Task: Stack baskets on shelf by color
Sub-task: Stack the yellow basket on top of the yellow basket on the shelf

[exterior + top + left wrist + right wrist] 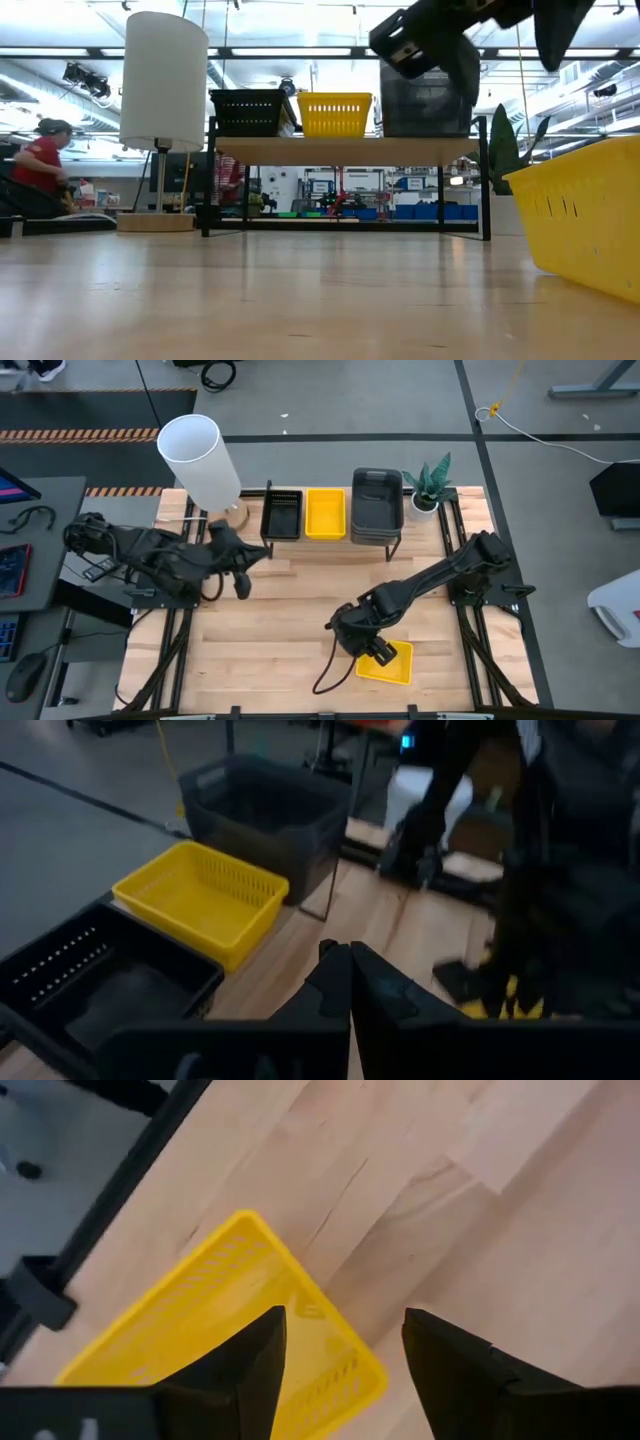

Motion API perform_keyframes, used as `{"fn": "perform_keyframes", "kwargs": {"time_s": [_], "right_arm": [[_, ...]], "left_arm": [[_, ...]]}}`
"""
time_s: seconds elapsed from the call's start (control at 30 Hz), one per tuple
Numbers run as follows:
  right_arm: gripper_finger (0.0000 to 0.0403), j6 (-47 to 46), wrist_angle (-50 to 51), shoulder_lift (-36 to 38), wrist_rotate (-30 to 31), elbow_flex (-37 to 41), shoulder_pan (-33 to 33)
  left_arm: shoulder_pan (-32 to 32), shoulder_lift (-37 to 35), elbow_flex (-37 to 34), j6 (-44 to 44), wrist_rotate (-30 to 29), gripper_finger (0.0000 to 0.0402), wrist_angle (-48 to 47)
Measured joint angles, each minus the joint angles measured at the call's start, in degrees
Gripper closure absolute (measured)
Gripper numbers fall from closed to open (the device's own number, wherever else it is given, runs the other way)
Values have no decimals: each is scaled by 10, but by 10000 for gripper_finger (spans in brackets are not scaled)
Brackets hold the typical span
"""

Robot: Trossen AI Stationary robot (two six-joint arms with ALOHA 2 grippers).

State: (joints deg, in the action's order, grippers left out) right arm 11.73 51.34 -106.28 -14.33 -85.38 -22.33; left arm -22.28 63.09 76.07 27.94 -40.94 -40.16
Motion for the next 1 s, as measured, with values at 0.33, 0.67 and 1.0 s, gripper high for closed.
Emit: {"fn": "perform_keyframes", "kwargs": {"time_s": [0.33, 0.67, 1.0], "right_arm": [[196, 86, -20, -32, 2, -1, -13], [206, 129, -59, -44, -6, 41, -15], [278, 139, -164, -44, 44, 130, -17]], "left_arm": [[0, -83, -99, 38, -13, 398, 79], [0, -115, -161, 68, -30, 397, 151], [0, -117, -162, 75, -45, 395, 150]]}}
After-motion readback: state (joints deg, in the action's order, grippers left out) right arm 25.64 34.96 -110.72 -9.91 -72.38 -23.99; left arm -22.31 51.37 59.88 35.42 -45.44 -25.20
